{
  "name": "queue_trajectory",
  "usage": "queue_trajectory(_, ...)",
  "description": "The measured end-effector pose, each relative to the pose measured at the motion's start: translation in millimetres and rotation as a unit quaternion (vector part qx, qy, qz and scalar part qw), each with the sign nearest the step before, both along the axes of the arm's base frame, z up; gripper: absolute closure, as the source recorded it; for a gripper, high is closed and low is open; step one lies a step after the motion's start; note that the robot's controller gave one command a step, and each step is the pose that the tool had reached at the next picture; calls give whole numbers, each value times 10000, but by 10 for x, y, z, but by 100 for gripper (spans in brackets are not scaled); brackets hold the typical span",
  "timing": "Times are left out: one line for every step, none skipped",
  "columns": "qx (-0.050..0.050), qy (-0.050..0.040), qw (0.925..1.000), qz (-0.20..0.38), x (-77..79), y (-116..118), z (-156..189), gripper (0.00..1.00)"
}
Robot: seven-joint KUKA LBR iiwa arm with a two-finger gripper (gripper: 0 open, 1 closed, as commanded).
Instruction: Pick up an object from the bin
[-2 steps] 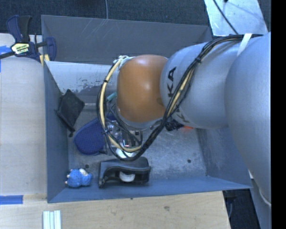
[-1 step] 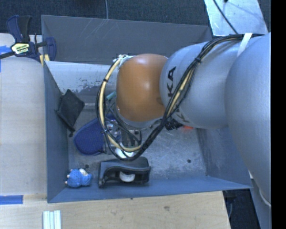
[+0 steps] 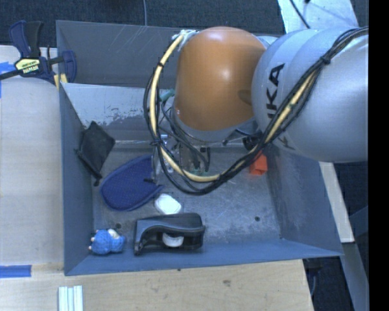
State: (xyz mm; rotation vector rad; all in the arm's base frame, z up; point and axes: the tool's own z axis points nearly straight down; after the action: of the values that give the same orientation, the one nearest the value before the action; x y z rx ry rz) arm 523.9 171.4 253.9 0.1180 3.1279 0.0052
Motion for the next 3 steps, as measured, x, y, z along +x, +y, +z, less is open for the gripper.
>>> queue_trajectory(-19,78,9999,-107,341,341,-1235,100)
queue_trajectory(8,1,9999,-145,450,396,-338,100)
queue_trajectory(-23,83,9979,-645,189,726,-1164,100)
